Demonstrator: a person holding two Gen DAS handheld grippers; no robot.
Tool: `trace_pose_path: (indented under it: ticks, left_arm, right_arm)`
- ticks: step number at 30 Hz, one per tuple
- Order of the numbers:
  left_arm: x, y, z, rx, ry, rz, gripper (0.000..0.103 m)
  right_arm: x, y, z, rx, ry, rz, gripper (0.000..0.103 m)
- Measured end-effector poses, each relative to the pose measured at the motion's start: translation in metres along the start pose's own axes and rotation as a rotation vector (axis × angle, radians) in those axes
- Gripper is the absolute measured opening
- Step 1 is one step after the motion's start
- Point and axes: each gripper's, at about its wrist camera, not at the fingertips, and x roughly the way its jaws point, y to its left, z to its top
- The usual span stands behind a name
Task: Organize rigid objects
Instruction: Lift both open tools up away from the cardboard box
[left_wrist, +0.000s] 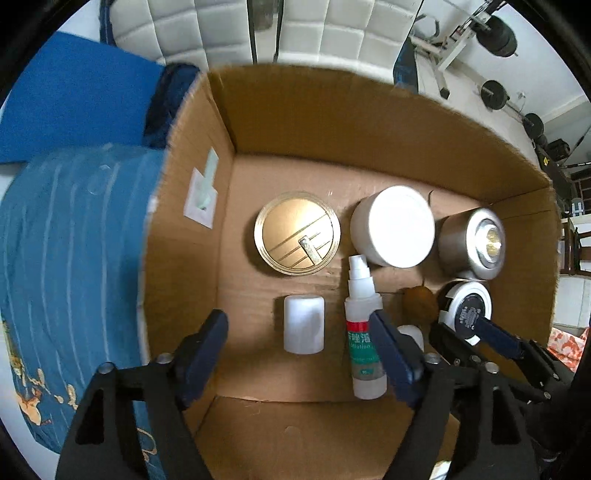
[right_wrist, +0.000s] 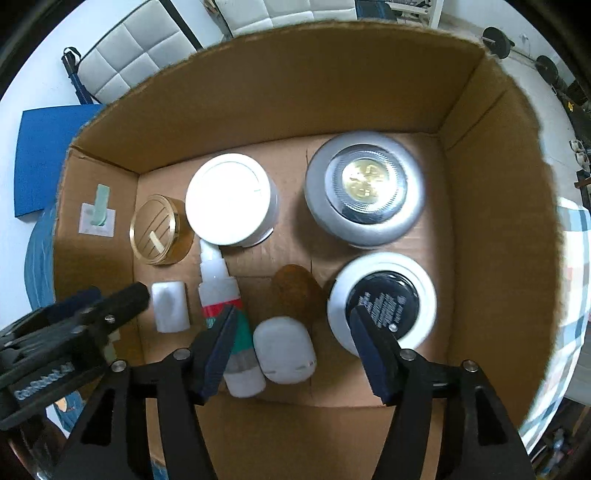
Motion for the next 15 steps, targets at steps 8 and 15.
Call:
trace_pose_path:
  ticks: [8,15]
  left_arm:
    - [-0.048,-0.002,-0.037,0.033,-0.108,0.054,0.103]
    - [-0.069,-0.013,-0.058,0.038,-0.154,0.045,0.103]
  right_arm:
    - [-0.039,-0.010,-0.031,-0.023,-0.056,-0.078,0.103]
    - [-0.082,-0.020,-0.065,-0.025,-0.119,-0.114,0.103]
